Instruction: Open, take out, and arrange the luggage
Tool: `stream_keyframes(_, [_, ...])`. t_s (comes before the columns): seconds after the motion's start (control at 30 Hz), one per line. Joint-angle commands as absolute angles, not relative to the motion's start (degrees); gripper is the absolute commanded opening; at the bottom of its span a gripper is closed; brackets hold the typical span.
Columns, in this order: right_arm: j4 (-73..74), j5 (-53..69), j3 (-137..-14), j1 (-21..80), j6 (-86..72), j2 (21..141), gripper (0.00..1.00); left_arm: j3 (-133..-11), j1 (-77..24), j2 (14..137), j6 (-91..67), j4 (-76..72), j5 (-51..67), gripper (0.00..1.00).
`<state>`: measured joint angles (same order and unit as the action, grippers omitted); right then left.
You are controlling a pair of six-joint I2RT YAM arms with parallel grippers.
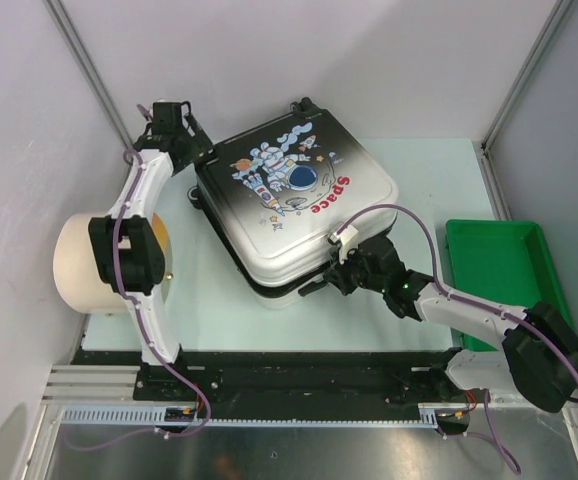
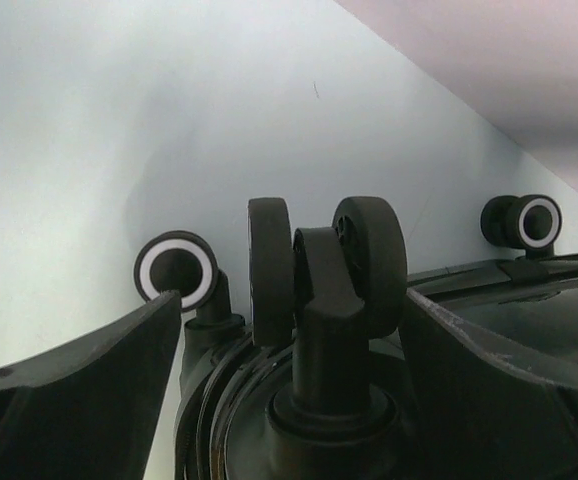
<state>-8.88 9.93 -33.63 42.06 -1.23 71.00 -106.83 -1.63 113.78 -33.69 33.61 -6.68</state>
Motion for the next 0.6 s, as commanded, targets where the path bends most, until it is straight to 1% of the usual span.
stream_keyframes(0.0, [-13.0, 4.7, -33.9, 40.0, 1.1, 72.0, 0.0, -109.2, -2.8, 114.7, -34.9, 32.9, -5.4, 0.93])
stream_keyframes(0.1, [-13.2, 5.0, -33.9, 39.9, 1.1, 72.2, 0.0, -110.1, -3.2, 115.7, -34.6, 32.8, -5.2, 0.91])
stream_keyframes(0.2, [-12.7, 4.7, -33.9, 39.6, 1.3, 71.8, 0.0, -111.4, -3.1, 116.9, -33.7, 32.6, -4.4, 0.8])
stream_keyframes(0.23, [-12.6, 4.8, -33.9, 39.2, 1.4, 71.7, 0.0, -111.7, -3.1, 116.8, -33.2, 32.5, -3.3, 0.71])
stream_keyframes(0.27, [-11.9, 4.9, -33.9, 38.7, 1.5, 71.4, 0.0, -111.6, -3.1, 116.8, -32.5, 32.5, -3.0, 0.66])
stream_keyframes(0.3, [-11.4, 5.2, -33.9, 38.1, 1.7, 70.8, 0.0, -111.3, -3.0, 116.4, -32.3, 32.5, -2.8, 0.57])
stream_keyframes(0.33, [-10.8, 5.4, -33.9, 36.8, 1.9, 70.4, 0.0, -111.1, -2.9, 116.2, -32.0, 32.4, -2.2, 0.41])
stream_keyframes(0.4, [-9.0, 6.0, -33.9, 35.2, 3.4, 69.0, 0.0, -110.7, -2.2, 115.9, -31.4, 32.4, -1.1, 0.25])
stream_keyframes(0.43, [-7.8, 6.2, -33.9, 33.2, 3.9, 68.5, 0.0, -110.6, -1.9, 115.9, -31.4, 32.4, -0.5, 0.11])
stream_keyframes(0.5, [-6.5, 7.5, -33.9, 30.7, 6.3, 66.5, 0.0, -110.8, -0.9, 115.9, -30.6, 32.4, -0.5, 0.0])
stream_keyframes(0.57, [-4.5, 8.9, -33.9, 26.2, 9.7, 65.3, 0.0, -111.4, -0.3, 116.1, -29.1, 32.4, 1.5, 0.0])
